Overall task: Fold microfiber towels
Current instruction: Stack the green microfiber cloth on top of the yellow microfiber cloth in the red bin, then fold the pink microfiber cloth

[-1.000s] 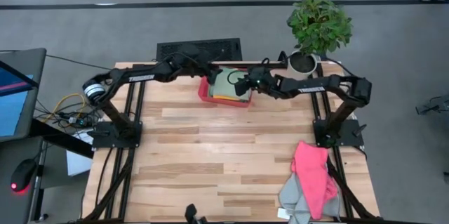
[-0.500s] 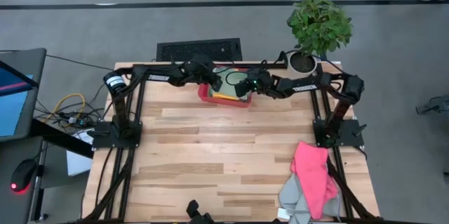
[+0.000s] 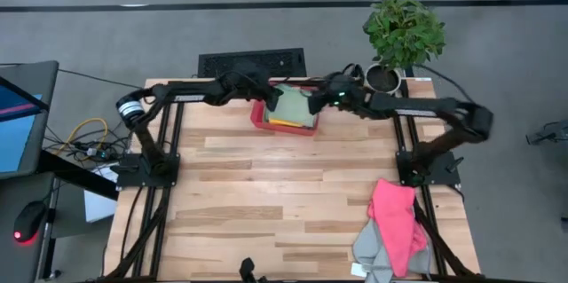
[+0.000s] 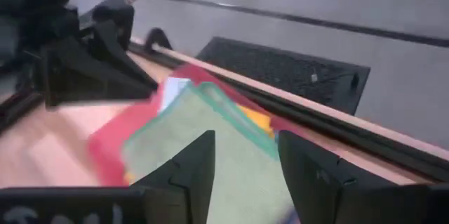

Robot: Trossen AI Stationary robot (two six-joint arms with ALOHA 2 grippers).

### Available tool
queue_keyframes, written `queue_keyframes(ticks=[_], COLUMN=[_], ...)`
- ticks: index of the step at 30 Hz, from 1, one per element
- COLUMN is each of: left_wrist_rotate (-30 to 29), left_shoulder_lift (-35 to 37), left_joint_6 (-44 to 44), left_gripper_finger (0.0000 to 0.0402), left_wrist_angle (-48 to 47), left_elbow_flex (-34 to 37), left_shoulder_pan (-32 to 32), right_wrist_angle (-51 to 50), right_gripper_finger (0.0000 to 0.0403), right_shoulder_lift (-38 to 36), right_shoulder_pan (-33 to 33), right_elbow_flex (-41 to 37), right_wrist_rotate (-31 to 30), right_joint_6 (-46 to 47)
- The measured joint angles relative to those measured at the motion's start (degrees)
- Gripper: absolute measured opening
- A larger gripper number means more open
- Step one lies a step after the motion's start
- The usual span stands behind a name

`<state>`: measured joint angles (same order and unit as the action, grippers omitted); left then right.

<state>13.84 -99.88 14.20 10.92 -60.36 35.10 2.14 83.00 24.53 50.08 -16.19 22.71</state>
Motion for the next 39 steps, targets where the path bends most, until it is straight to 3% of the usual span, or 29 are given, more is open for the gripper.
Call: queue_keyframes(ticks=[2,5,8,12,15,20,25,29,33,39], left_wrist_rotate=[1.14,3.91,11.18,17.4,15.47,5.02,-5.39,-9.11,-15.07,-21.08], left_shoulder_lift=[3.36,8.25,12.78,16.63,17.71,15.98,13.52,12.57,12.62,11.92], left_joint_6=[-0.71,-0.83,1.23,4.5,4.43,6.56,10.5,12.8,12.75,12.49], left_gripper_finger=[0.0069,0.0117,0.0162,0.02,0.0212,0.0216,0.0216,0.0216,0.0216,0.0216], left_wrist_angle=[-1.41,-6.75,-13.16,-20.26,-22.48,-20.68,-13.43,-6.76,-3.89,-4.42], left_elbow_flex=[-0.02,-0.04,-0.04,-0.02,-0.02,-0.02,0.0,0.0,0.02,0.02], left_shoulder_pan=[-0.37,-1.6,-4.13,-9.9,-17.01,-30.97,-43.22,-49.91,-53.73,-57.29], right_wrist_angle=[-6.94,-22.15,-41.36,-64.63,-72.67,-71.67,-67.68,-66.28,-66.05,-62.74], right_gripper_finger=[0.0184,0.0186,0.0186,0.0176,0.017,0.0163,0.0161,0.0161,0.0168,0.023], right_shoulder_lift=[-6.85,-16.96,-26.03,-34.35,-37.18,-35.52,-25.42,-17.42,-12.57,-4.51], right_shoulder_pan=[-0.53,-2.78,-8.66,-22.9,-37.19,-61.35,-75.24,-80.18,-80.77,-80.75], right_elbow_flex=[0.03,0.05,0.07,0.05,0.01,-2.66,-3.66,-3.66,-3.66,-3.66], right_wrist_rotate=[1.48,8.59,12.2,11.81,11.11,7.08,7.02,7.31,7.28,10.18], right_joint_6=[-0.09,2.17,6.92,22.17,40.02,63.5,76.53,80.64,80.78,79.37])
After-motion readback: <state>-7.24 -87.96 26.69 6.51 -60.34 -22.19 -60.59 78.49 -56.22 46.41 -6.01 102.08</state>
